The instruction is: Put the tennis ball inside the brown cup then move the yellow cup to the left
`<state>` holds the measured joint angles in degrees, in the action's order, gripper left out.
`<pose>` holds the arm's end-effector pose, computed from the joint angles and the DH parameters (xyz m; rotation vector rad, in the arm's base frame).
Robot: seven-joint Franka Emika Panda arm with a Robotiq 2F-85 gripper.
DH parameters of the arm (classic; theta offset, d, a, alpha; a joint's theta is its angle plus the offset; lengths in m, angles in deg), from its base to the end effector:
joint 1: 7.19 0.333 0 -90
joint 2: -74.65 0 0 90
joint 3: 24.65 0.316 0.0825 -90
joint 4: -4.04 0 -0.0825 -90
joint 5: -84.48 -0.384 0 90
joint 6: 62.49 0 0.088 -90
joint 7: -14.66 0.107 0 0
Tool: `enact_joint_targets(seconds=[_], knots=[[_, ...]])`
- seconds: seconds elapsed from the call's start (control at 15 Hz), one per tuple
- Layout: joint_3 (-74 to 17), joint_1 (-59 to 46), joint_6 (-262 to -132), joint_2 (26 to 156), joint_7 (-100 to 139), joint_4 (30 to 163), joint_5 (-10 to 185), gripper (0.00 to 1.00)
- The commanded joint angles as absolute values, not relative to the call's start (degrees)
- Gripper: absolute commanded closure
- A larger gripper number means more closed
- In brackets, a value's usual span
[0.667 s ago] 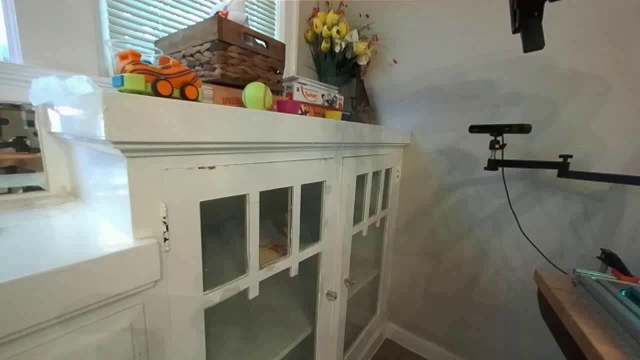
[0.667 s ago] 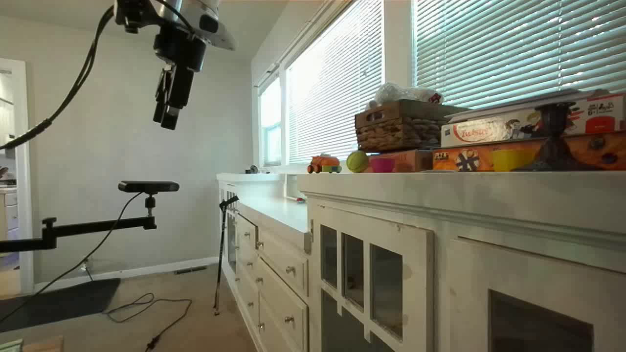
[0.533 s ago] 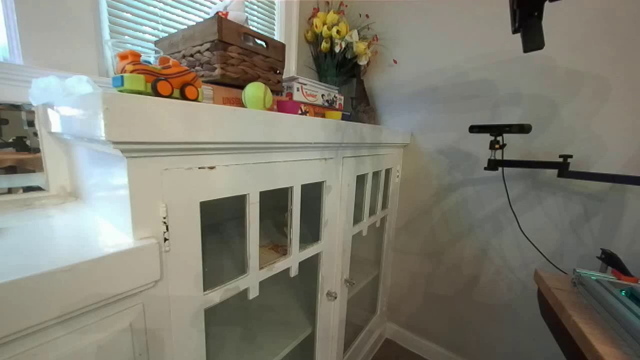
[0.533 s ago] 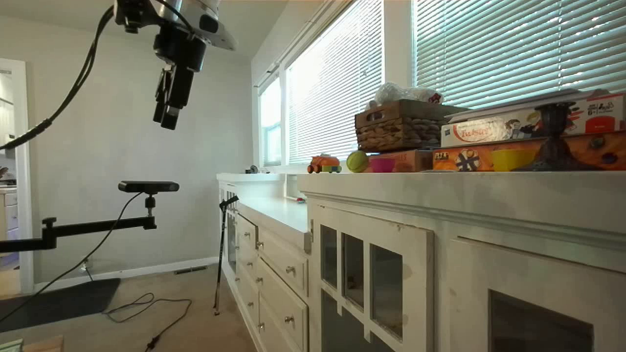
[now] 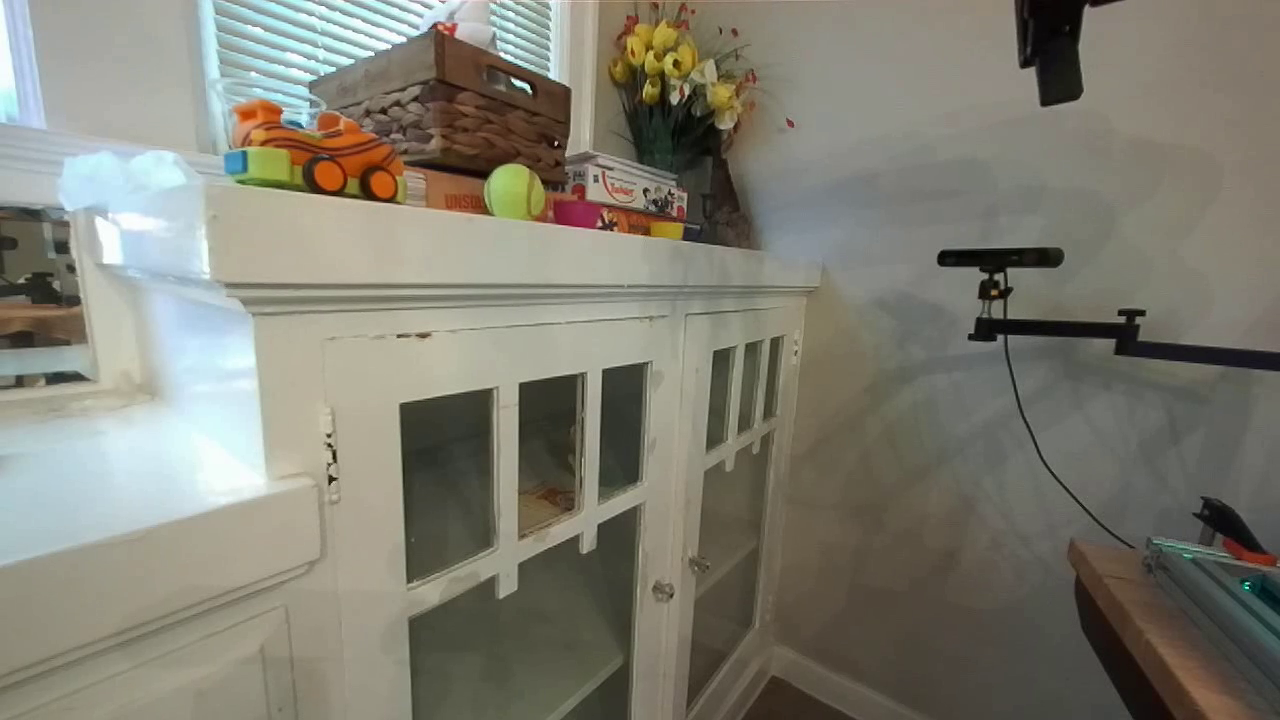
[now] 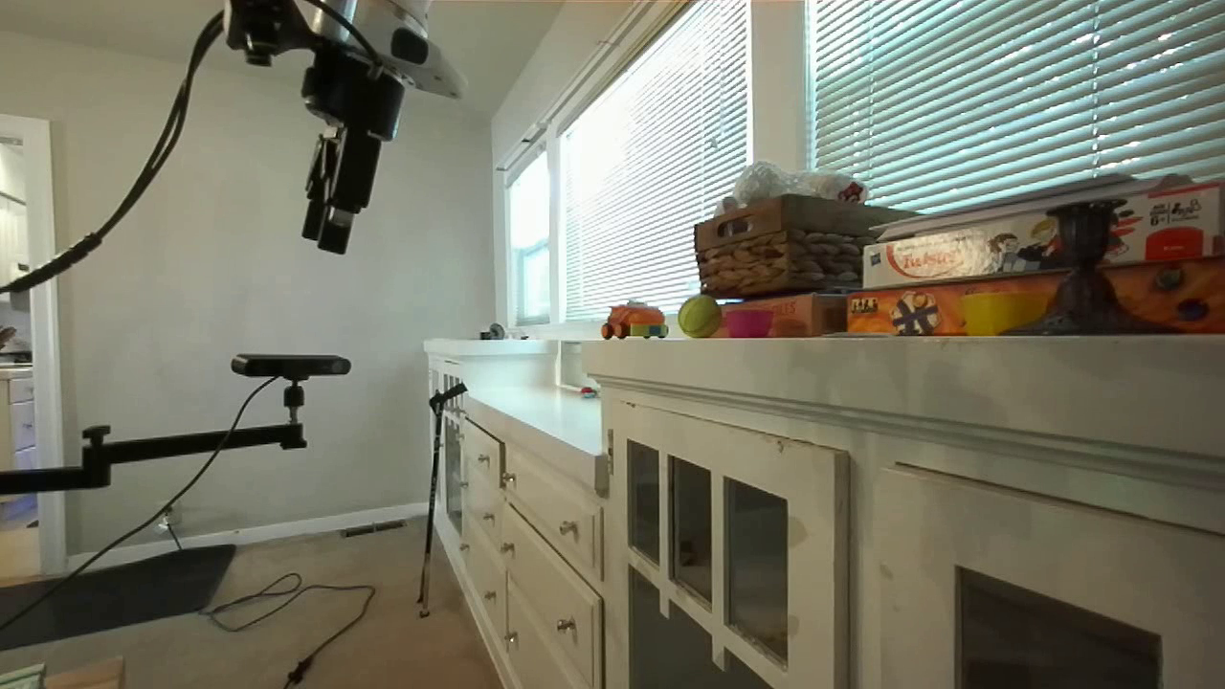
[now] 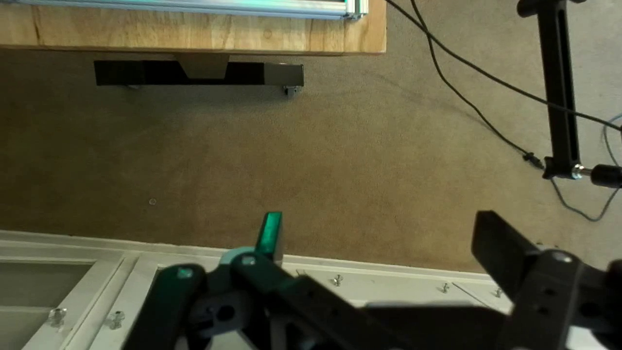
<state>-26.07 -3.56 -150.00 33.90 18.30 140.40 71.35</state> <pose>0.3175 0.0357 0.5557 -2.8955 0.0349 0.2245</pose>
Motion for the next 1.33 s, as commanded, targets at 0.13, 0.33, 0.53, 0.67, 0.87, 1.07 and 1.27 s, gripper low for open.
enact_joint_targets(seconds=[0.13, 0.33, 0.53, 0.67, 0.87, 1.07, 1.27], knots=[[-27.2, -7.8, -170.2, 38.8, 13.7, 142.4, 72.3, 0.00], [-28.5, -7.5, -182.3, 44.1, 11.2, 141.6, 71.4, 0.00], [-29.0, -6.4, -191.0, 49.1, 8.7, 139.1, 71.1, 0.00], [-28.6, -5.6, -195.1, 51.8, 7.7, 137.0, 71.4, 0.00], [-28.1, -4.3, -198.0, 54.8, 6.4, 133.5, 71.8, 0.00], [-27.8, -4.6, -197.1, 53.4, 7.9, 134.8, 71.8, 0.00], [-28.0, -4.7, -197.1, 53.4, 7.9, 135.0, 71.8, 0.00]])
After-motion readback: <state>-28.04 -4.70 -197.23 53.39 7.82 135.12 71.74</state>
